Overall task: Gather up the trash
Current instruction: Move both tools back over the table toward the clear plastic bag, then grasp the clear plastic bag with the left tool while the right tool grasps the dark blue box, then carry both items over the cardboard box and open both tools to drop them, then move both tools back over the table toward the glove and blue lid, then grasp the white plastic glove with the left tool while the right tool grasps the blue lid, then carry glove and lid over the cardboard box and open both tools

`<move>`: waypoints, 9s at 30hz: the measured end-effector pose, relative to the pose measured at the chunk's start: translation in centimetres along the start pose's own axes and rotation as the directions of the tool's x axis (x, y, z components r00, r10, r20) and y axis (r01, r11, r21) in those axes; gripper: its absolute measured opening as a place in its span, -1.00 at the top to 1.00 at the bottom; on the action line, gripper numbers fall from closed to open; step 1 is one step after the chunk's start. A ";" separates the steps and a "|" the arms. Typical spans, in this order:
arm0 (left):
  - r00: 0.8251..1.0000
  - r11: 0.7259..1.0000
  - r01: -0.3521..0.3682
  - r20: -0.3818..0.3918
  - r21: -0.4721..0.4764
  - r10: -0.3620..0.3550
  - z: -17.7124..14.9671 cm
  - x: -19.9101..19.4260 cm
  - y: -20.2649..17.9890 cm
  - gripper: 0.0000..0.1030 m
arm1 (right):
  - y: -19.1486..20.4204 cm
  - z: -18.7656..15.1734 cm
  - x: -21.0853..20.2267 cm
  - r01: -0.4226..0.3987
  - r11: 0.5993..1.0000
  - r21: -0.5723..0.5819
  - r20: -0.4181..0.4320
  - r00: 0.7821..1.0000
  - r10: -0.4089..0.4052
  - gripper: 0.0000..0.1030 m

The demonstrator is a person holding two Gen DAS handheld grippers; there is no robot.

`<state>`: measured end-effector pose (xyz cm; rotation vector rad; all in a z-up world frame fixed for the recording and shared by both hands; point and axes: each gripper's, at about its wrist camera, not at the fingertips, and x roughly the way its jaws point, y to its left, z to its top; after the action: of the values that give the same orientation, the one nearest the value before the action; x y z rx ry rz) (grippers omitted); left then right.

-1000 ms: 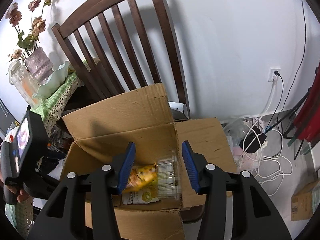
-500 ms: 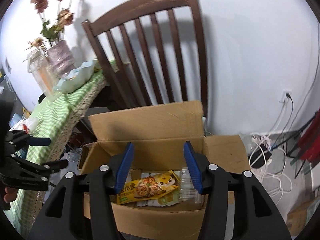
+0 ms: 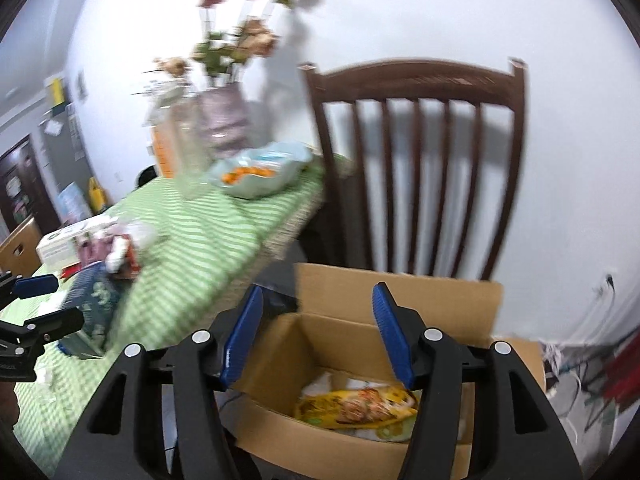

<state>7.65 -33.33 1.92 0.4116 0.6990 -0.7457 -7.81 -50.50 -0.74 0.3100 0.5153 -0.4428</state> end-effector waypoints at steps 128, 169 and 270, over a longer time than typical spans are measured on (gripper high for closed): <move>0.899 0.976 0.215 -0.386 -0.026 -0.208 -0.1 24.3 -15.4 0.26 | -13.9 -8.5 11.8 0.101 0.972 0.210 -0.439 0.898 0.001 -0.38; 0.987 0.988 0.142 0.083 -0.064 -0.136 1.2 4.3 -2.8 -0.67 | -3.9 -1.9 5.3 0.038 0.995 0.097 -0.151 0.988 -0.023 -0.38; 0.914 0.956 0.283 -0.283 -0.073 -0.292 -0.8 17.0 -11.6 0.69 | -12.7 -7.1 7.8 0.064 0.937 0.344 -0.273 0.961 0.035 -0.03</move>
<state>7.75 -48.74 -11.80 0.3986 1.0642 -0.9619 -10.71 -61.16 -12.98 0.7198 0.7120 -0.5097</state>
